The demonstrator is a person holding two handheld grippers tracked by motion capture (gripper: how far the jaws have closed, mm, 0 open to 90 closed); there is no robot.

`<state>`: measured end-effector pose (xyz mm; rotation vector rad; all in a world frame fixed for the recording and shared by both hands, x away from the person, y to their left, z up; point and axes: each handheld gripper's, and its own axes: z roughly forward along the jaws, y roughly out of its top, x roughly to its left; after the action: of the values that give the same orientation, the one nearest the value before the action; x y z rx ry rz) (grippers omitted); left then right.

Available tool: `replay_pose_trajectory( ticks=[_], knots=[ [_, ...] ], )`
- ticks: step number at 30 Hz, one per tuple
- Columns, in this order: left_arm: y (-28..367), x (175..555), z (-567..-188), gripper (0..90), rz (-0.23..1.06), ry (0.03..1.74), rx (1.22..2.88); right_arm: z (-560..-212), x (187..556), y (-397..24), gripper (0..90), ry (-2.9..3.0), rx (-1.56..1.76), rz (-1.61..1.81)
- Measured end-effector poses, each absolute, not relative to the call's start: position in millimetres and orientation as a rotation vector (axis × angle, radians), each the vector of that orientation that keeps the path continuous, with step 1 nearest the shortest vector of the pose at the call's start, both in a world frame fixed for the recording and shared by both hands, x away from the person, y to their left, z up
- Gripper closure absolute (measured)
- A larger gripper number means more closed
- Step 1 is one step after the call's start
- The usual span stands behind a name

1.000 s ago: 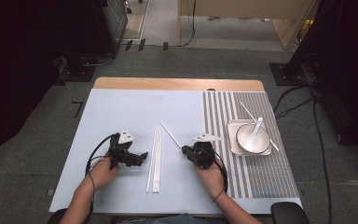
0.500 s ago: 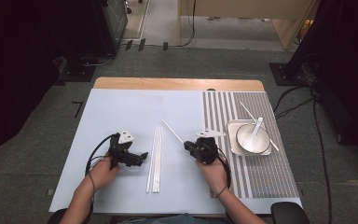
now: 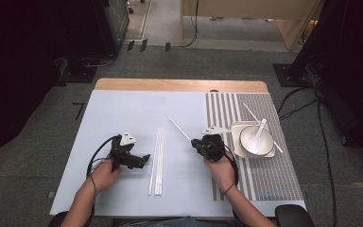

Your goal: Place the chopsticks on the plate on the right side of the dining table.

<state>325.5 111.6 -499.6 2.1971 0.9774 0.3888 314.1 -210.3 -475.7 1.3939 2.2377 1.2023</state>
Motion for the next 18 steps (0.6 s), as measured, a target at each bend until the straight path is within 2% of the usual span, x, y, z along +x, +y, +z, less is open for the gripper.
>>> replay_pose_trajectory(
  ticks=[18],
  knots=[
    [111.7,325.7,-499.5,0.0,0.386,0.977,2.198,-457.4,330.8,-238.7,85.3,2.202,1.44,1.183]
  ],
)
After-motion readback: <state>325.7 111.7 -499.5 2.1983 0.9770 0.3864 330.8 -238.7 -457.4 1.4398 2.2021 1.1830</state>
